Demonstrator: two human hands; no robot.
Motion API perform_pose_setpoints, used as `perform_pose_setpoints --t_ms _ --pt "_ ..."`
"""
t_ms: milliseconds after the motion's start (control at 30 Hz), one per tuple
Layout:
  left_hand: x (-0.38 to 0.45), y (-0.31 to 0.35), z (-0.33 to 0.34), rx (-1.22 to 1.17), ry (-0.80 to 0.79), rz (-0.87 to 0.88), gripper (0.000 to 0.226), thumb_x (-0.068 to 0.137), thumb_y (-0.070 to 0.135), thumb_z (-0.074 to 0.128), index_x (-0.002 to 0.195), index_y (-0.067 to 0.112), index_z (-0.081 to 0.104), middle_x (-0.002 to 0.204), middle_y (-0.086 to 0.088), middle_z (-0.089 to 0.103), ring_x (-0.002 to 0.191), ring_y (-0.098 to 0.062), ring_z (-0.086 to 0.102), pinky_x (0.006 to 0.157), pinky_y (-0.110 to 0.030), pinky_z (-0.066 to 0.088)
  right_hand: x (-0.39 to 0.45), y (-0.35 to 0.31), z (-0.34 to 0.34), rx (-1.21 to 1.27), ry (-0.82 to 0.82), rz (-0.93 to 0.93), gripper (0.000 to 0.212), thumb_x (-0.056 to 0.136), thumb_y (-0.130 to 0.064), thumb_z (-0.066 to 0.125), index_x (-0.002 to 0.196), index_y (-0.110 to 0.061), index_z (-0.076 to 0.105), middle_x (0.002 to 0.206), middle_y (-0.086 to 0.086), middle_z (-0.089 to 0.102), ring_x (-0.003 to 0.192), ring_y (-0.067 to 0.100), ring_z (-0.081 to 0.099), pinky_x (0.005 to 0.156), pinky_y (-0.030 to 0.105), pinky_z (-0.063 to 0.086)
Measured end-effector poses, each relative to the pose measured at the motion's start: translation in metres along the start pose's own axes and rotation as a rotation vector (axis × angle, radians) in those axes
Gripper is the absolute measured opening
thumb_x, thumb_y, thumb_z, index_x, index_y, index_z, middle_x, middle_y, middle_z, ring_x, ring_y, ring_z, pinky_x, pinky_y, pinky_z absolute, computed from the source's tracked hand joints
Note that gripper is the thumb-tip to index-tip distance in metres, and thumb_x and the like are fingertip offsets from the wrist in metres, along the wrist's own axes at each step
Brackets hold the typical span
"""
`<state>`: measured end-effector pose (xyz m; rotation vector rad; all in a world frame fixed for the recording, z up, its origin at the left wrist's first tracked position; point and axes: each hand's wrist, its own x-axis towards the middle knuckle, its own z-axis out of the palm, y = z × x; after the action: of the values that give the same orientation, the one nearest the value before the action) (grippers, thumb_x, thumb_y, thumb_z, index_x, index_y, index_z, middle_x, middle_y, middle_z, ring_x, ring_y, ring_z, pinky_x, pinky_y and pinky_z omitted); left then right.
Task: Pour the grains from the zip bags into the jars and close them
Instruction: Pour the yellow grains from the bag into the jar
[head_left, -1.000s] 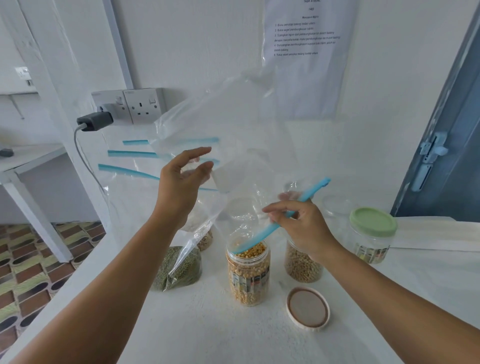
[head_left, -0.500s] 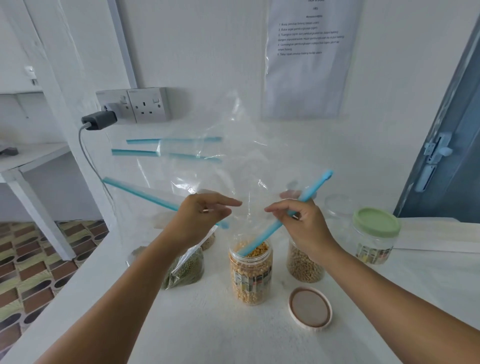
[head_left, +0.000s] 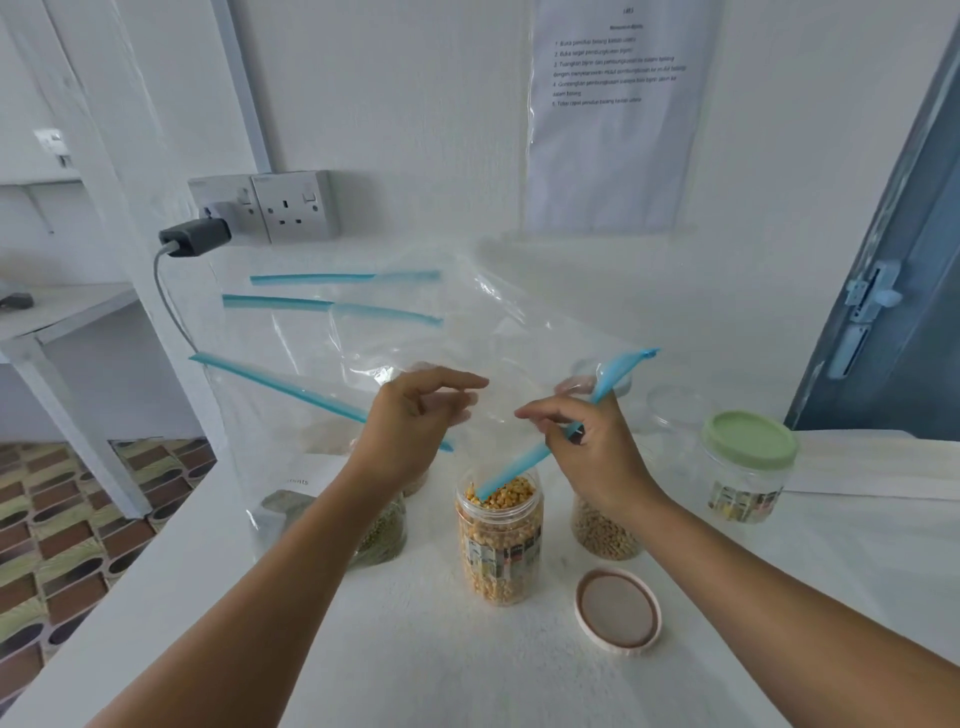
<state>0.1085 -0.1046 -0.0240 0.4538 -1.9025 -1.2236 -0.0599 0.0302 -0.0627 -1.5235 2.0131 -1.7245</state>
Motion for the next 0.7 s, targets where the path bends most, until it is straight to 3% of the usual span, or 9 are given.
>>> perform_pose_setpoints --t_ms 100,233,367,467,567,700 --pt "-0.002 0.005 -0.002 -0.010 -0.010 -0.036 0.029 0.091 -0.007 0.072 0.094 0.020 0.081 0.095 -0.015 0.078 0.087 -0.021 0.078 0.086 -0.030 0.061 0.000 0.003 -0.002 0.024 -0.007 -0.008 0.022 0.098 -0.005 0.069 0.105 -0.023 0.080 0.117 0.000 0.053 0.104 0.004 0.064 0.090 0.012 0.052" --pt "-0.002 0.002 0.002 0.123 0.034 0.026 0.031 0.090 -0.005 0.072 0.088 0.024 0.080 0.087 -0.001 0.076 0.081 -0.015 0.075 0.084 -0.030 0.060 -0.001 0.002 -0.002 0.028 0.023 0.036 0.015 0.093 -0.010 0.075 0.105 -0.019 0.080 0.118 0.003 0.054 0.100 0.004 0.069 0.097 0.020 0.056" --pt "-0.002 -0.003 0.010 0.292 0.025 0.144 0.026 0.092 0.004 0.075 0.092 0.029 0.080 0.088 0.018 0.068 0.084 -0.012 0.071 0.075 -0.019 0.054 -0.004 0.001 0.001 -0.044 0.025 -0.009 0.019 0.096 -0.008 0.072 0.105 -0.024 0.079 0.119 0.001 0.052 0.105 0.006 0.063 0.097 0.017 0.054" --pt "-0.001 -0.007 0.004 0.229 0.009 0.130 0.034 0.093 -0.004 0.070 0.097 0.027 0.080 0.100 0.005 0.072 0.094 -0.018 0.074 0.086 -0.031 0.060 -0.005 0.006 -0.002 -0.069 0.039 -0.009 0.026 0.099 -0.003 0.067 0.105 -0.025 0.078 0.119 -0.012 0.045 0.110 0.012 0.059 0.097 0.013 0.051" --pt "0.000 -0.006 0.000 0.202 0.007 0.129 0.038 0.092 -0.010 0.069 0.097 0.026 0.081 0.100 0.001 0.073 0.095 -0.017 0.074 0.090 -0.035 0.061 -0.006 0.008 -0.002 -0.048 0.047 -0.015 0.024 0.098 -0.003 0.069 0.103 -0.024 0.079 0.116 -0.006 0.048 0.108 0.012 0.060 0.095 0.014 0.052" --pt "-0.001 -0.008 0.000 0.151 0.033 0.095 0.030 0.094 0.006 0.074 0.103 0.034 0.082 0.107 0.006 0.072 0.105 -0.017 0.070 0.096 -0.040 0.059 -0.007 0.010 -0.001 -0.012 0.049 -0.017 0.017 0.096 -0.006 0.072 0.101 -0.020 0.080 0.110 -0.002 0.054 0.104 0.008 0.060 0.091 0.014 0.053"
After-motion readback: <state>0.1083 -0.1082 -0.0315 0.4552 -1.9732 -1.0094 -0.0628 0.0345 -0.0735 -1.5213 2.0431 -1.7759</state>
